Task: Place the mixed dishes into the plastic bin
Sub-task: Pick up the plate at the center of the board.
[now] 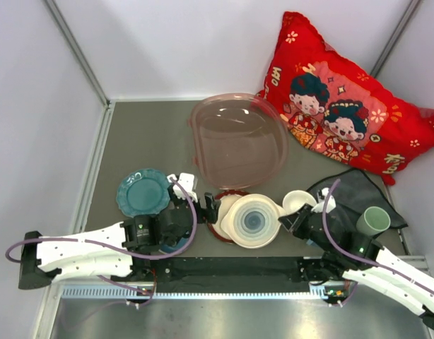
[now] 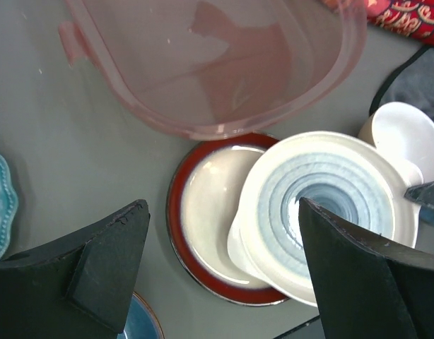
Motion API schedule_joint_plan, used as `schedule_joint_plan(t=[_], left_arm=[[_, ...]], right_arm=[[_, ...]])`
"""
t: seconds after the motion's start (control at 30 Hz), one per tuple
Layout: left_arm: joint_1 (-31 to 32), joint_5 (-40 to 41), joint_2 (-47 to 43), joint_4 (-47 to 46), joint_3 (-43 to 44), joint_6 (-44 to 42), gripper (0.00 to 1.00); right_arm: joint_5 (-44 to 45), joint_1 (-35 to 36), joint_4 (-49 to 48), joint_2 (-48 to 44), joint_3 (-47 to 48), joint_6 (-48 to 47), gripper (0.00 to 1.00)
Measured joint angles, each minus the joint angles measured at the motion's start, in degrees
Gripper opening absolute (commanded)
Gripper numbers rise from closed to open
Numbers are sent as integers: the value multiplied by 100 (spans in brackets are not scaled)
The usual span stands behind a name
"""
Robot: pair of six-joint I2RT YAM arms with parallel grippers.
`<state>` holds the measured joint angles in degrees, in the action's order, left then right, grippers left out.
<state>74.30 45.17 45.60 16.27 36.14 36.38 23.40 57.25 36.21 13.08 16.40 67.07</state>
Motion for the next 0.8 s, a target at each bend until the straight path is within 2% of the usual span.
schedule_joint_plan(t=[0.47, 0.8], left_arm=[[2, -549, 111, -592, -664, 586, 91], [0, -800, 221, -1119, -1014, 769, 92]], right_arm=[[289, 0, 732, -1139, 0, 120, 0], [354, 0, 977, -1198, 31, 221, 0]])
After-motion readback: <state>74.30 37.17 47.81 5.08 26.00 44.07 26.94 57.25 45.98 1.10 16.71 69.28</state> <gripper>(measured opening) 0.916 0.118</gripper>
